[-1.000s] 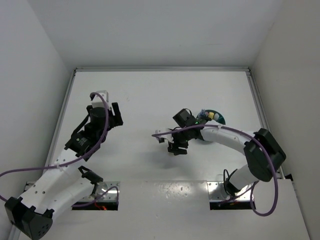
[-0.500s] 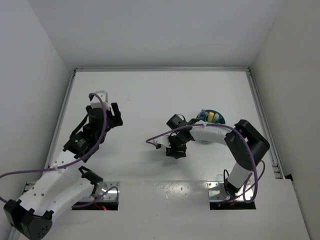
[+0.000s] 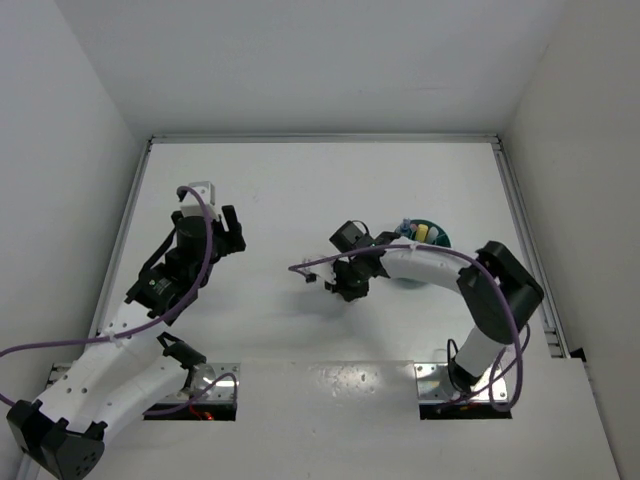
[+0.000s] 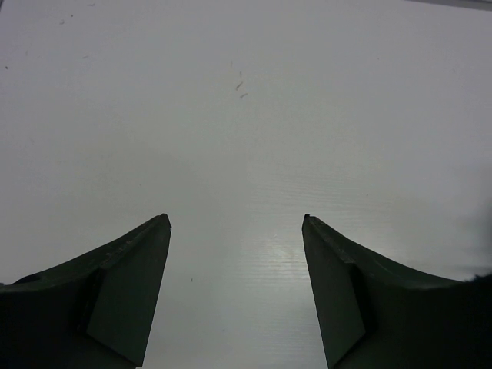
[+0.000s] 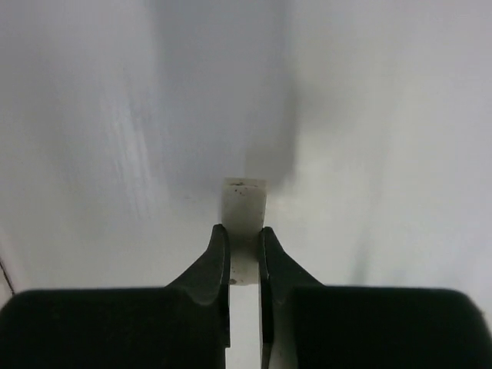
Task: Sort the stationery into containers
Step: Place the stationery in the storage box.
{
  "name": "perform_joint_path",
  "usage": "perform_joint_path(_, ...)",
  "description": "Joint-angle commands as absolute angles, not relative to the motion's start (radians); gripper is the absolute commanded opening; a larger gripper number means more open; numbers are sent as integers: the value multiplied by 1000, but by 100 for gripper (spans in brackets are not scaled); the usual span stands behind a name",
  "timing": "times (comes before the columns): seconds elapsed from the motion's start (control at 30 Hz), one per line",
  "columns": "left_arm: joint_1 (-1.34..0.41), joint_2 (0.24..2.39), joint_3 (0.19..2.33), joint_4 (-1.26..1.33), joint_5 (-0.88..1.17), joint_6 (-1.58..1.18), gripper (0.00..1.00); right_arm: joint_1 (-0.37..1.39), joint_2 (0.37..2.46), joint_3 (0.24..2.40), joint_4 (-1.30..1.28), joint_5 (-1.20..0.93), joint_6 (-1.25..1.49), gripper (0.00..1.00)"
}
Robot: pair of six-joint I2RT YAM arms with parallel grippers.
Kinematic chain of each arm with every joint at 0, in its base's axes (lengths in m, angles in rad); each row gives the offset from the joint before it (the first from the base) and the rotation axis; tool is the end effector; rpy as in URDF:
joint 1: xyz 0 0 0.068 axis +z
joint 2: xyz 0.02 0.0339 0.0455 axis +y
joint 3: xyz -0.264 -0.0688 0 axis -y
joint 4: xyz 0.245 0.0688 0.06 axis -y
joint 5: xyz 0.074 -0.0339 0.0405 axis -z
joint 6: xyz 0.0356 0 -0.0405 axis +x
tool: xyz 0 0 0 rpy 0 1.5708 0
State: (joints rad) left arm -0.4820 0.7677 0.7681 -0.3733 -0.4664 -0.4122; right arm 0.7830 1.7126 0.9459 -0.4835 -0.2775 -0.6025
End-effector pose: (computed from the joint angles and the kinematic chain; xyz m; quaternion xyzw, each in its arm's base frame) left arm 0.1612 -0.0663 0.3184 -0.1022 0.8076 -0.0650 0.5771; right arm 0.2125 0.2252 0.1454 -0.6414 0.7382 0.1502 0.1451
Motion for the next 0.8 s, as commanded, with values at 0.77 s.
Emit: perform_joint_path(0.77,-469,738,759,-354,-408,-405,75,201,1301,1161,-580,551,531,0)
